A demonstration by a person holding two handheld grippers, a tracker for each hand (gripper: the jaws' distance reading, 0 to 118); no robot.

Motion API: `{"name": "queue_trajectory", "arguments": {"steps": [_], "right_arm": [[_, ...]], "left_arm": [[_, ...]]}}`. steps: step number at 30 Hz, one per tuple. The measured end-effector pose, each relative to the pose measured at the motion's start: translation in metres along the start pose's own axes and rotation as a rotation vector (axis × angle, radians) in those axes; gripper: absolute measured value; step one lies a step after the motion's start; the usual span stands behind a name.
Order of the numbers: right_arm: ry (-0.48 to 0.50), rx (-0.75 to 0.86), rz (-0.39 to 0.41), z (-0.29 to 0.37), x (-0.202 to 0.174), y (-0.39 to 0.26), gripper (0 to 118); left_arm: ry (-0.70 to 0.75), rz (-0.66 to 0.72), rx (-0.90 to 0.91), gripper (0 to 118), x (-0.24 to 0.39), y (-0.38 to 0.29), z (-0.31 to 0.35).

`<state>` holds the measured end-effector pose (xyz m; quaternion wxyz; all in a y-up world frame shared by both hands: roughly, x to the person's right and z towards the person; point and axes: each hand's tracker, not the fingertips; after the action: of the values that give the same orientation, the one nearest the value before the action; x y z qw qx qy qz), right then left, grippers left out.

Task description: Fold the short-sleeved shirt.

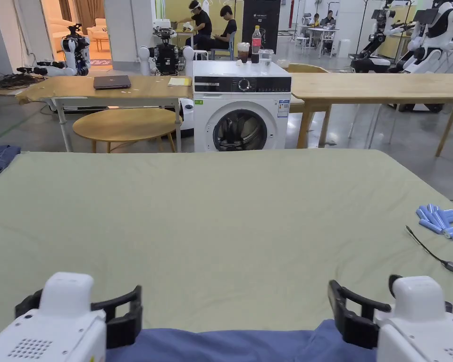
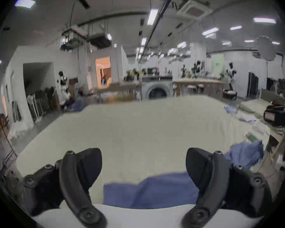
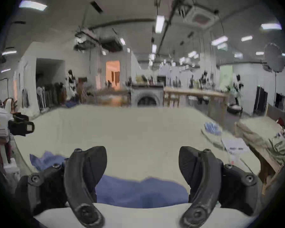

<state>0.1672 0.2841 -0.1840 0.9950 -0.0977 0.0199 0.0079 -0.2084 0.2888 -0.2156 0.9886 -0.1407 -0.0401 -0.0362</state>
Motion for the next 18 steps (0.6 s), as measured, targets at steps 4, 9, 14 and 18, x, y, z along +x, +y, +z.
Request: {"name": "queue_trajectory", "arguments": {"steps": [4,9,14,18], "right_arm": [[0.021,0.046,-0.026,-0.002,-0.022,-0.001,78],[-0.006,0.012,-0.073,0.001,-0.024,-0.004,0],[-0.024,0.023,-0.038,0.005,-0.030,-0.004,0],[-0.016,0.023,-0.050,0.006,-0.032,-0.001,0]], "left_arm": [[-0.004,0.009,0.065,74,0.025,0.005,0.001],[-0.031,0.028,0.029,11,0.036,-0.005,0.002],[-0.059,0.061,-0.031,0,0.026,-0.015,0.005],[-0.050,0.226,-0.027,3,-0.016,-0.027,0.011]]}}
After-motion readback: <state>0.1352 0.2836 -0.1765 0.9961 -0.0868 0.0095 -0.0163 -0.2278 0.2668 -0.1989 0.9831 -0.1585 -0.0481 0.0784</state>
